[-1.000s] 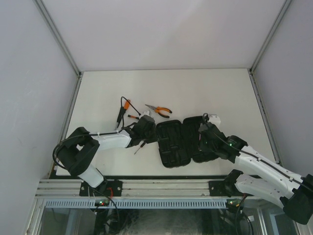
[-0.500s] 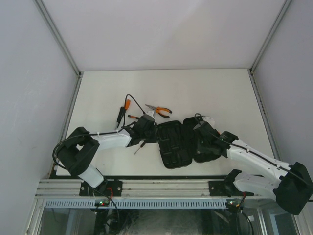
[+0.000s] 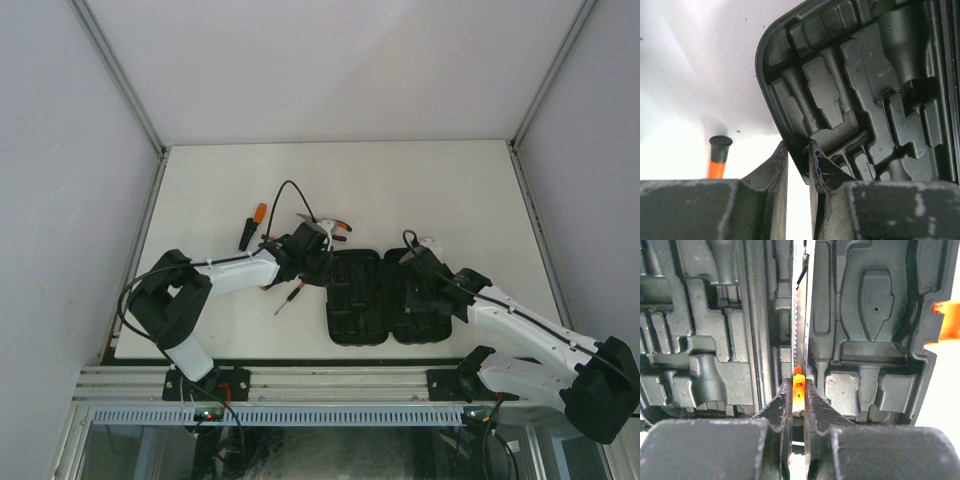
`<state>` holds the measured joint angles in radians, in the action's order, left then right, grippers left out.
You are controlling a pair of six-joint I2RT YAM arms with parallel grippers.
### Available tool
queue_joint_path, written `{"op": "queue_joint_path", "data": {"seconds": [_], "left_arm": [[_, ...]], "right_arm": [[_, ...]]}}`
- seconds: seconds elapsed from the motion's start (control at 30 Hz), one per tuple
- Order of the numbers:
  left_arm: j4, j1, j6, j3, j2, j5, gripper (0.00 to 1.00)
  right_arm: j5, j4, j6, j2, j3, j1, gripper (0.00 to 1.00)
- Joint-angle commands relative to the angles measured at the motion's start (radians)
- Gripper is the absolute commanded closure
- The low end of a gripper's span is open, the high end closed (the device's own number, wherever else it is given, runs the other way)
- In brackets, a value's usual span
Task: Sort the tools into containers
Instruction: Place the utility knife in the storage box.
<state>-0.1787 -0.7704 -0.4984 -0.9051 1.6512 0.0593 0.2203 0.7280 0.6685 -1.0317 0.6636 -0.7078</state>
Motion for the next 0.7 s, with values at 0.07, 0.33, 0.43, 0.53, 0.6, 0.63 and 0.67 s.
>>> {"op": "queue_joint_path", "data": {"seconds": [0.07, 0.33, 0.43, 0.53, 0.6, 0.63, 0.67], "left_arm": [[-0.034, -0.010, 0.061, -0.105, 0.041, 0.015, 0.85], [-0.036, -0.009, -0.006, -0.081, 0.025, -0.005, 0.67], [-0.037, -0.009, -0.007, -0.078, 0.013, -0.005, 0.62], [-0.047, -0.009, 0.002, -0.085, 0.002, -0.004, 0.61], [-0.051, -0.009, 0.004, -0.086, -0.008, -0.005, 0.60], [-0.052, -0.009, 0.004, -0.087, -0.014, -0.007, 0.59], [-0.054, -0.009, 0.004, -0.086, -0.019, -0.008, 0.59]], "right_arm": [[0.001, -0.003, 0.020, 0.042, 0.017, 0.008, 1.00], [-0.058, -0.095, 0.040, -0.010, -0.027, 0.008, 1.00], [-0.056, -0.128, 0.037, -0.038, -0.037, 0.010, 1.00], [-0.057, -0.159, 0.020, -0.072, -0.041, 0.014, 1.00], [-0.056, -0.170, 0.011, -0.091, -0.041, 0.022, 1.00], [-0.055, -0.174, 0.004, -0.100, -0.042, 0.025, 1.00], [-0.056, -0.176, -0.002, -0.107, -0.042, 0.030, 1.00]]}}
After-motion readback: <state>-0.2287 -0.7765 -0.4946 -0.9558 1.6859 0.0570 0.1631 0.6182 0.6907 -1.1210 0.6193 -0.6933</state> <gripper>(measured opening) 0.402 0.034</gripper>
